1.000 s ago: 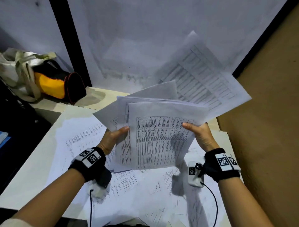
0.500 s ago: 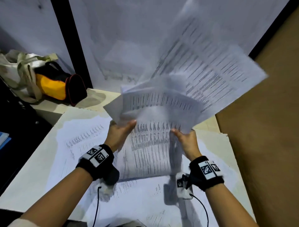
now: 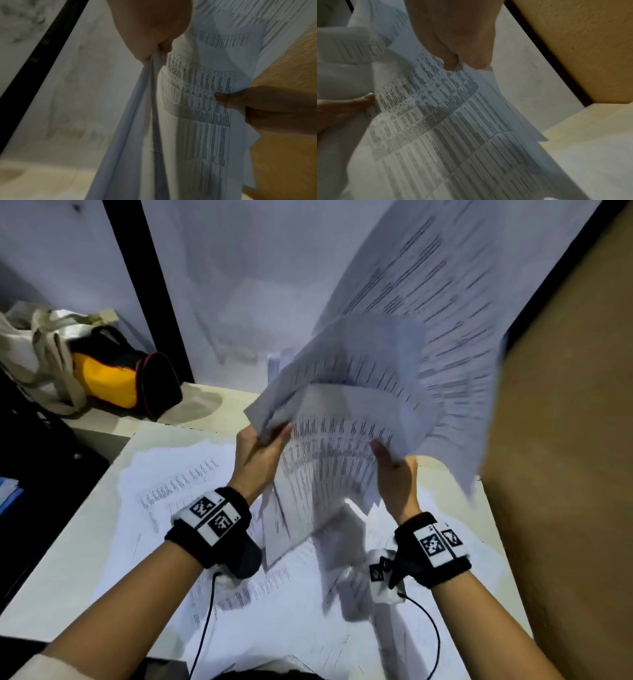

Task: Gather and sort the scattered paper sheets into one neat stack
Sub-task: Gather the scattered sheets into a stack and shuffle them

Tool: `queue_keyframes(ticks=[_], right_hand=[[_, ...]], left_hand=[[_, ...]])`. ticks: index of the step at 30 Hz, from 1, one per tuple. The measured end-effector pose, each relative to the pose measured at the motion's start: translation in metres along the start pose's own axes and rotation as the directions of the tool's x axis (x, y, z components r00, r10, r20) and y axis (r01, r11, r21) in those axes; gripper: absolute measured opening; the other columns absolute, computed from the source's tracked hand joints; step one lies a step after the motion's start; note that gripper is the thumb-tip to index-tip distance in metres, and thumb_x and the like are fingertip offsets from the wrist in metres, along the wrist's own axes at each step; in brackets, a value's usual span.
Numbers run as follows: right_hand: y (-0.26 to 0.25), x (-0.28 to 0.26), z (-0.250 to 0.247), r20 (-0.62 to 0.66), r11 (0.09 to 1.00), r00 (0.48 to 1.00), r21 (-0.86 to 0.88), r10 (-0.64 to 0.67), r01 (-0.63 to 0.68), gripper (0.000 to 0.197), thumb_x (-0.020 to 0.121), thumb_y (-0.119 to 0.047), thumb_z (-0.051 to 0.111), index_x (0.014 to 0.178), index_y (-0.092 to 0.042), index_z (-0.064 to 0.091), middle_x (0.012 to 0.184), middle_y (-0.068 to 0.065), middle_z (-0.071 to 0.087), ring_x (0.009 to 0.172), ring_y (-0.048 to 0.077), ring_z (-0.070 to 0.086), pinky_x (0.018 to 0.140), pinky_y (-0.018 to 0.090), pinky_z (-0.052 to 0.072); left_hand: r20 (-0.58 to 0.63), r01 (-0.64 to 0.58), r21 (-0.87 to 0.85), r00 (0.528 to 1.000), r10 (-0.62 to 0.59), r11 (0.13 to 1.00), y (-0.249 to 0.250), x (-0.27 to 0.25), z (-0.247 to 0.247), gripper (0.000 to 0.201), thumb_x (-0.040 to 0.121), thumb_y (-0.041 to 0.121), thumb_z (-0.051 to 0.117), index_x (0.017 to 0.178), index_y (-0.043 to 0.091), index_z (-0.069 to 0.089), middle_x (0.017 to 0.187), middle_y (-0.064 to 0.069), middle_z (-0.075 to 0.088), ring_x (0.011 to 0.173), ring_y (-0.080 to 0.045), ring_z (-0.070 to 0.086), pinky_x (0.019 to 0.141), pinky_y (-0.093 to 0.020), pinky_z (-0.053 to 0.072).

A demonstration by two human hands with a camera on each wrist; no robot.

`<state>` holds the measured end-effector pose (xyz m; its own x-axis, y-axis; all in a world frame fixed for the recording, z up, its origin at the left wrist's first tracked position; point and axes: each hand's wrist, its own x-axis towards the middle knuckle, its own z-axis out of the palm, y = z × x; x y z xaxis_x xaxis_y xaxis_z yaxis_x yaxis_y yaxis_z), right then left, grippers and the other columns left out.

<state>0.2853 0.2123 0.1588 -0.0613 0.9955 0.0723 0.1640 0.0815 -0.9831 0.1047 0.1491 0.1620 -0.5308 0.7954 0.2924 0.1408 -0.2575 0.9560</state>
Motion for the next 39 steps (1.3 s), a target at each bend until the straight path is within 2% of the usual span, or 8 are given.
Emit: queue_keyframes(ticks=[3,8,13,24,30,33,37,39], right_hand=[[-0.017,0.011,-0.003,-0.030,0.995,0.998,0.087,-0.054,0.057,0.017,0.088,-0.007,0.059,0.102,0.003,0.059,0.098,0.017,0.066,0.074,0.011,0.063,0.070,0.020,0.054],[-0.001,0.013,-0.013,0.146,0.984,0.985,0.139,0.091,-0.111,0.037,0.082,-0.014,0.068,0.116,-0.009,0.058,0.101,-0.004,0.063,0.082,-0.009,0.062,0.080,0.006,0.047],[0.028,0.004,-0.018,0.209,0.966,0.959,0.130,0.193,-0.222,0.064,0.061,-0.026,0.081,0.115,0.001,0.059,0.105,0.007,0.067,0.096,0.014,0.067,0.097,0.035,0.049],[-0.012,0.027,-0.030,0.195,0.973,0.979,0.229,-0.051,0.005,0.049,0.054,-0.015,0.083,0.097,-0.003,0.063,0.082,-0.004,0.074,0.083,0.013,0.070,0.076,0.022,0.055],[0.039,0.024,-0.017,0.342,0.974,0.914,-0.134,0.219,-0.183,0.037,0.071,0.000,0.074,0.106,0.000,0.059,0.098,0.011,0.066,0.091,0.023,0.064,0.094,0.040,0.050],[0.054,0.021,-0.016,0.212,0.959,0.946,-0.198,0.246,-0.205,0.011,0.074,-0.007,0.073,0.078,-0.004,0.063,0.077,0.013,0.066,0.074,0.027,0.063,0.074,0.037,0.053],[0.043,0.016,-0.016,0.111,0.980,0.982,-0.150,0.150,-0.133,0.018,0.078,-0.013,0.071,0.066,-0.012,0.058,0.064,0.006,0.060,0.053,0.013,0.057,0.060,0.030,0.047],[0.033,0.017,-0.012,0.073,0.989,0.992,-0.111,0.102,-0.093,0.020,0.080,-0.013,0.069,0.066,-0.019,0.056,0.067,0.000,0.059,0.057,0.010,0.055,0.058,0.023,0.044]], left_hand=[[-0.004,-0.074,-0.076,0.997,0.074,0.994,0.025,0.015,0.004,0.029,0.087,-0.002,0.056,0.101,0.023,0.060,0.082,0.032,0.067,0.083,0.013,0.059,0.078,-0.009,0.046],[0.039,0.041,-0.023,0.998,-0.040,0.999,0.010,0.011,-0.004,0.019,0.084,0.006,0.063,0.102,0.012,0.063,0.082,0.017,0.069,0.079,0.010,0.064,0.075,-0.011,0.050],[0.036,0.181,0.002,0.983,-0.181,0.983,-0.025,-0.006,-0.013,0.015,0.081,0.003,0.065,0.086,0.016,0.061,0.083,0.001,0.065,0.070,0.003,0.065,0.065,-0.015,0.053],[0.066,0.190,0.123,0.978,-0.199,0.974,-0.040,-0.007,-0.018,0.023,0.077,0.004,0.071,0.092,0.013,0.056,0.081,0.001,0.061,0.068,0.005,0.060,0.068,-0.015,0.052],[-0.028,0.186,0.047,0.982,-0.185,0.981,-0.036,-0.011,-0.005,0.015,0.083,0.001,0.063,0.096,0.005,0.057,0.075,0.002,0.058,0.066,0.000,0.057,0.057,-0.007,0.046],[-0.037,0.198,0.016,0.980,-0.197,0.980,-0.029,-0.008,-0.002,0.015,0.083,-0.002,0.061,0.095,0.004,0.056,0.073,0.004,0.057,0.060,0.003,0.059,0.052,-0.004,0.044],[0.177,0.327,0.110,0.923,-0.342,0.939,-0.045,0.000,-0.021,0.022,0.071,0.022,0.078,0.070,0.010,0.060,0.059,0.004,0.058,0.054,-0.005,0.057,0.056,-0.018,0.048],[0.214,0.340,0.195,0.901,-0.378,0.920,-0.048,-0.001,-0.021,0.019,0.074,0.024,0.075,0.076,0.010,0.062,0.067,-0.002,0.060,0.064,-0.016,0.056,0.067,-0.028,0.048]])
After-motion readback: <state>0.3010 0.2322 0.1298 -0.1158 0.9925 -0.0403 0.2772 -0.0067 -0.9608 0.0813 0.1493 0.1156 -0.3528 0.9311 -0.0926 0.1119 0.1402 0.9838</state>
